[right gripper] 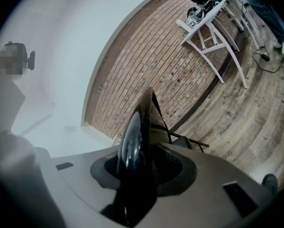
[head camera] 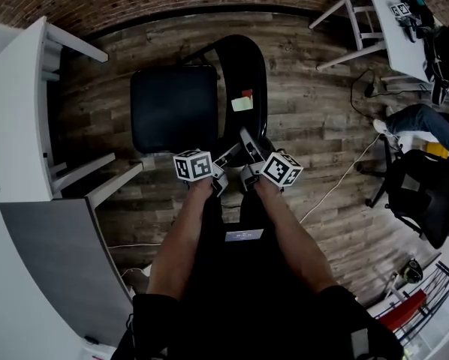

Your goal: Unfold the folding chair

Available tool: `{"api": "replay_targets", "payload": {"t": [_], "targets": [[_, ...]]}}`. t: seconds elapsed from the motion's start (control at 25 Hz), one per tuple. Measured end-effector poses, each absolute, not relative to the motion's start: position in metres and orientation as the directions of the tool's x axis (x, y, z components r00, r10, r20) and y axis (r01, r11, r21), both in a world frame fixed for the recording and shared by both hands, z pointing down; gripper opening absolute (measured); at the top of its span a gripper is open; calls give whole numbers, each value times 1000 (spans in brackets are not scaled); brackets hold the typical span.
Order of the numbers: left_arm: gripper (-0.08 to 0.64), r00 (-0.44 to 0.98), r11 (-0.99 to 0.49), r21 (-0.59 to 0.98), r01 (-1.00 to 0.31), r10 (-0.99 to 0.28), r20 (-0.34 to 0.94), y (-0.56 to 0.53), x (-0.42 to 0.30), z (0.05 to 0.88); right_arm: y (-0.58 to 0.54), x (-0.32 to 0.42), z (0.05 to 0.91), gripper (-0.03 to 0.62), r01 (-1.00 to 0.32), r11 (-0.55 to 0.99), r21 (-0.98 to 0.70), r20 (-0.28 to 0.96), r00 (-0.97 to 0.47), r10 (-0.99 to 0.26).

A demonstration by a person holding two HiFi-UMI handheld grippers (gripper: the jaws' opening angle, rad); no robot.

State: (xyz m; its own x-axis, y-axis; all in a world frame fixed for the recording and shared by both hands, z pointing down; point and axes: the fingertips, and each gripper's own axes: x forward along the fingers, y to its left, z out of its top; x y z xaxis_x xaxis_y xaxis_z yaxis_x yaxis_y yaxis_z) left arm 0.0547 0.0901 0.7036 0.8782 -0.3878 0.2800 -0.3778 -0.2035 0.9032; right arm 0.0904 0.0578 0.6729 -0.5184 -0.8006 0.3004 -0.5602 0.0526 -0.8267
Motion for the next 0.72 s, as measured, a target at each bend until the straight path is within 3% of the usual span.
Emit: {"api": "replay_targets", "payload": {"t": [0.72], "targets": [[258, 851, -166, 909, -383, -447, 277, 89, 25, 704, 54, 54, 672, 158, -577, 119, -808, 305, -582, -754]]}}
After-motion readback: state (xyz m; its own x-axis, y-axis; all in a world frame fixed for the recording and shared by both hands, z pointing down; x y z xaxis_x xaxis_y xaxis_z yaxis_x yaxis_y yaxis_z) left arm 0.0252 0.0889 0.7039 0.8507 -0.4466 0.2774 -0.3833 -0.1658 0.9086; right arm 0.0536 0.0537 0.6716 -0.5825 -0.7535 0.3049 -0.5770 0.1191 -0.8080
